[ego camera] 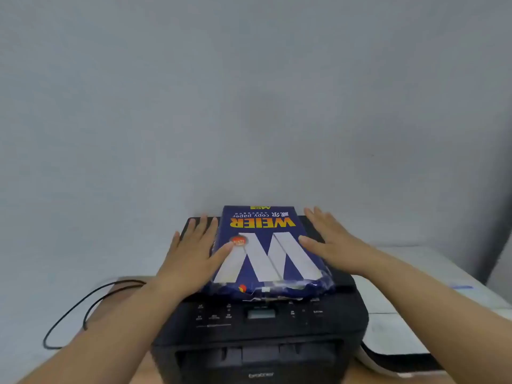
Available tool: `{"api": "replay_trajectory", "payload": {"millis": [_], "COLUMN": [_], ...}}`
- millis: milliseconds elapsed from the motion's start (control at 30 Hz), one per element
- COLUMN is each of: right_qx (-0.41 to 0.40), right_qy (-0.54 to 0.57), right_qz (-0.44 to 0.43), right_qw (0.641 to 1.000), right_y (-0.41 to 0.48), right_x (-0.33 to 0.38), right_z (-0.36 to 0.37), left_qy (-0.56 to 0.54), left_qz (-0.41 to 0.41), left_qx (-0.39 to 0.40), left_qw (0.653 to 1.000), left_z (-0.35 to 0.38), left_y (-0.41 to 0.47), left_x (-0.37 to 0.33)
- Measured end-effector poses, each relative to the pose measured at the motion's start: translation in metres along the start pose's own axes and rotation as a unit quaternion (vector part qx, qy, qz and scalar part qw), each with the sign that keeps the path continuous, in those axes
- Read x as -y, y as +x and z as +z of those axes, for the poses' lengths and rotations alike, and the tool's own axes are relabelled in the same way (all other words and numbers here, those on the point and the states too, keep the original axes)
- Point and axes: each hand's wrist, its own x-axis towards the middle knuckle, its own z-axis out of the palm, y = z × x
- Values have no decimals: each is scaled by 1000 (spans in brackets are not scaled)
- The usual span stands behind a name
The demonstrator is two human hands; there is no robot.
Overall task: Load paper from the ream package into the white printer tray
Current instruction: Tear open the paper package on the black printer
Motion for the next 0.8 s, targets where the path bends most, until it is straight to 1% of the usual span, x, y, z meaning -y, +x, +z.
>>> {"api": "replay_trajectory", "payload": {"millis": [67,133,200,333,400,533,800], "right_qx": [24,67,91,151,174,181,169], "right_qy": [-25,-53,-71,-129,-146,-132,-101], "right_qz": [-9,6,15,19,19,18,19], "right_qw": [999,996,993,980,974,974,980], "right_y": [23,46,67,92,99,100,98], "right_x": [-9,-17,-26,-39,-44,-50,-54], "right_z": [8,19,27,42,48,55,59], "left_qy": [8,11,14,41,34,38,62], "left_qz": [-13,-32,-43,-58,-63,-59,-52], "left_qx": [19,51,84,139,159,173,194], "left_qw": [1000,998,995,988,985,982,978], "left_z": [13,22,32,48,54,55,54], "left_y": [20,38,52,65,66,66,68], "left_x": [1,3,3,11,14,15,15]}}
